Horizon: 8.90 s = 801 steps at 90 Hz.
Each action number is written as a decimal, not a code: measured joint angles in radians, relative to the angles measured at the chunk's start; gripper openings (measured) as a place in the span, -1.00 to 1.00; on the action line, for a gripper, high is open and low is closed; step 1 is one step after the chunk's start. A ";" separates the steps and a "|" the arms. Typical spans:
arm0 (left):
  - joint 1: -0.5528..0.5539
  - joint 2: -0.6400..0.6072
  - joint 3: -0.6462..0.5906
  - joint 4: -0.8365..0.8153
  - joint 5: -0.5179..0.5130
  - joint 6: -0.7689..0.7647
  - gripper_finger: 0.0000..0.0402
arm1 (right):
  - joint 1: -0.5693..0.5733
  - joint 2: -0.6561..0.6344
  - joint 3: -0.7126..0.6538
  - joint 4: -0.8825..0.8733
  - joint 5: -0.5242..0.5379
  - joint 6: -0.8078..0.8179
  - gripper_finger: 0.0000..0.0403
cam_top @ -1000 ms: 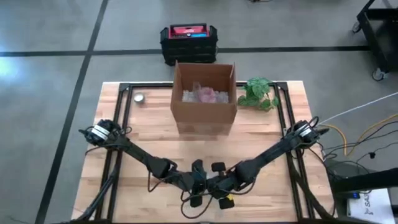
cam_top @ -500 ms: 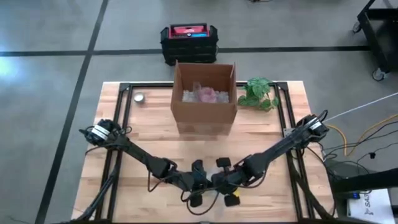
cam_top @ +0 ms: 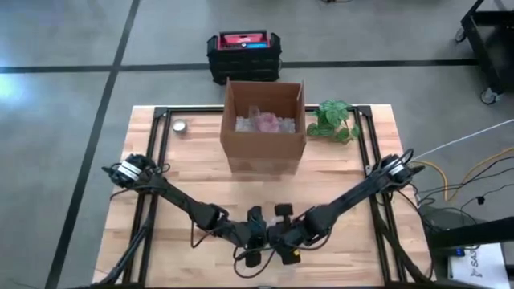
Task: Wrap mug
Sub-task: Wrap the white mug in bubble wrap
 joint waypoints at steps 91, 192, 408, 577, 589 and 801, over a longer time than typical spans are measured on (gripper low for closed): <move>0.000 0.000 0.000 0.001 0.000 0.003 -0.89 | -0.066 -0.231 -0.033 -0.202 0.301 -0.041 -0.91; 0.000 0.000 0.000 0.000 -0.001 0.003 -0.89 | -0.015 -0.088 -0.025 -0.020 0.005 -0.081 -0.91; 0.020 0.049 -0.019 0.098 -0.108 0.056 -0.89 | 0.004 -0.070 -0.027 -0.050 0.027 -0.051 -0.91; 0.021 0.050 -0.021 0.111 -0.116 0.059 -0.89 | -0.017 -0.105 0.050 -0.215 -0.013 -0.081 -0.91; 0.021 0.050 -0.020 0.113 -0.115 0.060 -0.89 | -0.003 -0.050 0.055 -0.176 -0.018 -0.075 -0.91; 0.019 0.049 -0.021 0.120 -0.105 0.067 -0.89 | -0.036 -0.127 0.023 -0.125 -0.213 -0.117 -0.91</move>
